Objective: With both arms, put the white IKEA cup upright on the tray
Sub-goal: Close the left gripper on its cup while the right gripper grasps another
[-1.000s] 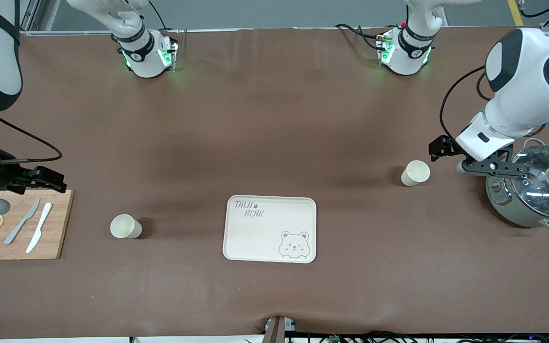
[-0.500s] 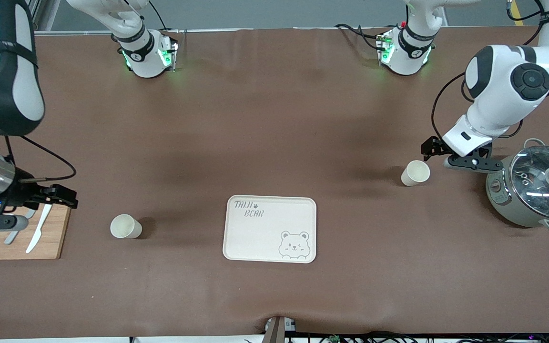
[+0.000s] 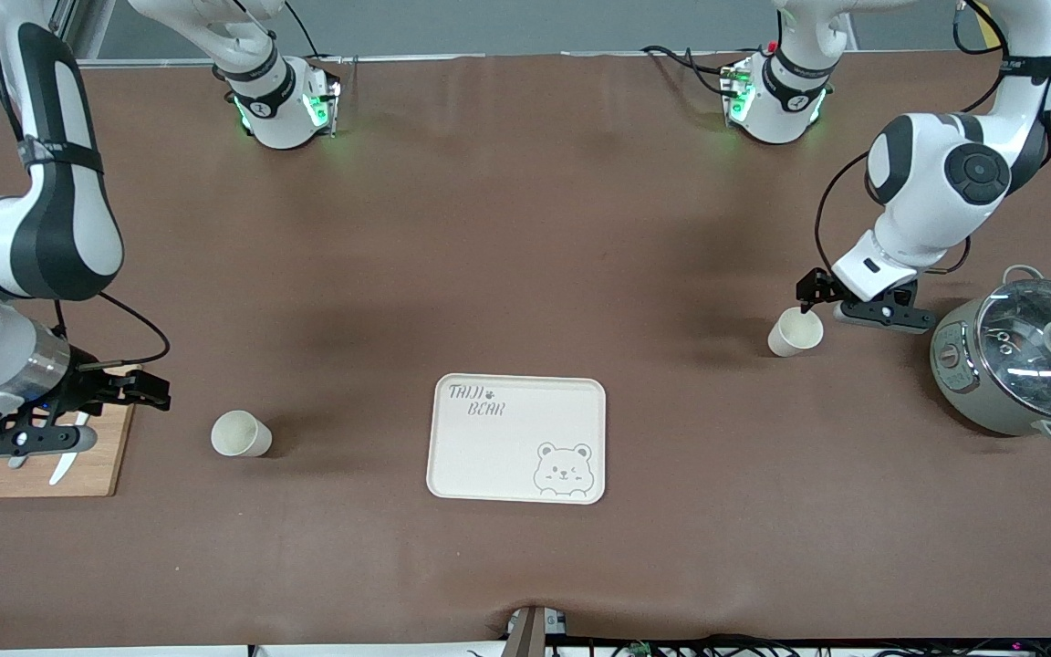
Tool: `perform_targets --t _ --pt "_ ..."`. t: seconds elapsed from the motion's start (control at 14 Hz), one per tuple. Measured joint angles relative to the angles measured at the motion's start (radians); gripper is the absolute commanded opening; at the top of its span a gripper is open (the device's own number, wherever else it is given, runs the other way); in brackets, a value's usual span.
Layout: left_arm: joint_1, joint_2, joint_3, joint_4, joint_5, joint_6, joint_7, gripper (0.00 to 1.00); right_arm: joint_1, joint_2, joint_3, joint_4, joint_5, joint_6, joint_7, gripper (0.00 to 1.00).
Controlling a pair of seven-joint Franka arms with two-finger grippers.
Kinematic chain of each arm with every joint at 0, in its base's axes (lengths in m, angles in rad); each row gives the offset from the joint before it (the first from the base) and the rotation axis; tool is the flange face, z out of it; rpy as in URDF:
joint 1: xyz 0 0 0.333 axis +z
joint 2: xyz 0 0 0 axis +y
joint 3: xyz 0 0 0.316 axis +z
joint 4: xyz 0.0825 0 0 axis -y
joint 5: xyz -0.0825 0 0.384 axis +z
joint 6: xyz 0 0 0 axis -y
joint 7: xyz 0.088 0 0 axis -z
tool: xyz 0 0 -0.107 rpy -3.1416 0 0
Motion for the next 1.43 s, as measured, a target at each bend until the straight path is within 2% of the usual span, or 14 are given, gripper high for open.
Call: perform_targets --t 0.57,0.93,1.07,1.14,1.21,1.43 --pt "0.026 0.147 0.000 -0.002 0.000 0.191 0.036 1.00 -0.001 0.096 0.000 -0.014 0.000 0.082 -0.058 1.00" --pt "0.035 0.177 0.000 -0.001 0.000 0.219 0.044 1.00 -0.008 0.134 -0.001 -0.082 0.000 0.227 -0.075 1.00" --pt "0.042 0.181 0.000 -0.001 0.000 0.220 0.056 1.00 -0.008 0.137 -0.001 -0.094 0.000 0.244 -0.076 1.00" --pt "0.043 0.183 0.000 -0.001 0.000 0.221 0.058 0.63 -0.008 0.138 -0.001 -0.096 0.000 0.250 -0.078 1.00" --pt "0.044 0.184 0.000 -0.001 0.000 0.221 0.059 0.01 -0.008 0.140 -0.001 -0.099 0.000 0.261 -0.082 1.00" --pt "0.044 0.189 0.000 -0.002 0.000 0.221 0.073 0.00 -0.008 0.158 -0.001 -0.102 0.000 0.293 -0.088 1.00"
